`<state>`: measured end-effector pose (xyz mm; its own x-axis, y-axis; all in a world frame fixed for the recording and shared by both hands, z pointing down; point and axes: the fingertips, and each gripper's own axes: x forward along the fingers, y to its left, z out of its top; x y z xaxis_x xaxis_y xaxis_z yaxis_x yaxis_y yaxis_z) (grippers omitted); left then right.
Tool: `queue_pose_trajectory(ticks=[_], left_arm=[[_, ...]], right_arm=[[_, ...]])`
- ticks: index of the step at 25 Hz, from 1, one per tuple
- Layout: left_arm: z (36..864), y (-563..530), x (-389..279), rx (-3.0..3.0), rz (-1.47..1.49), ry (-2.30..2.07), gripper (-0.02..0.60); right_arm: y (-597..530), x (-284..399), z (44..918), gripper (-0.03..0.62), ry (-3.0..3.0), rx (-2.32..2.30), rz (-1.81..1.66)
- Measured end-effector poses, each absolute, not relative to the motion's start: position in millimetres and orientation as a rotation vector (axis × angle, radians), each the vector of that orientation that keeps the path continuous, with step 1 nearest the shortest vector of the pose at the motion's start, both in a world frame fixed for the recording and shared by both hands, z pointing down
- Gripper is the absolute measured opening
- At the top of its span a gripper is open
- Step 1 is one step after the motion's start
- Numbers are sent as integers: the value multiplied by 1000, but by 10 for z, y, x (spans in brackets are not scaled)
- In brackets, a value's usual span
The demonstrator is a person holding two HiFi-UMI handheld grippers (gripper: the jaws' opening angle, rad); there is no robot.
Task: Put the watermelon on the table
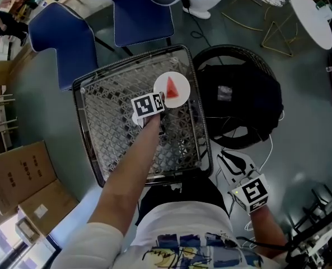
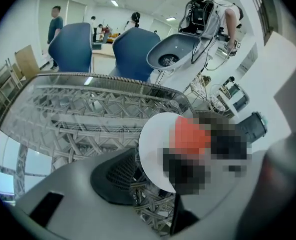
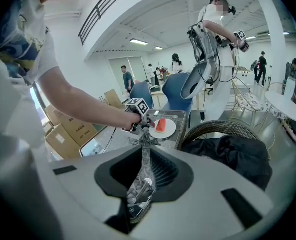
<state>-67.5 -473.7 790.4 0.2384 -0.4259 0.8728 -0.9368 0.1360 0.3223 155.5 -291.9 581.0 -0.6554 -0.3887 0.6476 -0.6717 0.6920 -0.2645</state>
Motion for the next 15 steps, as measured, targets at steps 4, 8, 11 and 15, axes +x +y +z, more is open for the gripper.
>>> queue_pose_trajectory(ticks=[4,8,11,15], left_arm=[[7768,-4636,-759,1495,583,-1361,150],[7564,-4373,-918,1543,560,-1340,150],[7358,-4088,-1062,1580,525,-1330,150],[6999,-3682,-1237,1648,449,-1310,150]], right_arm=[[-2884,1525,5759,51,-2344,818,624],[-2808,1346,5680,51,-2360,814,582],[-2667,1153,5593,51,-2384,803,553],[-2446,889,5455,51,-2422,792,522]])
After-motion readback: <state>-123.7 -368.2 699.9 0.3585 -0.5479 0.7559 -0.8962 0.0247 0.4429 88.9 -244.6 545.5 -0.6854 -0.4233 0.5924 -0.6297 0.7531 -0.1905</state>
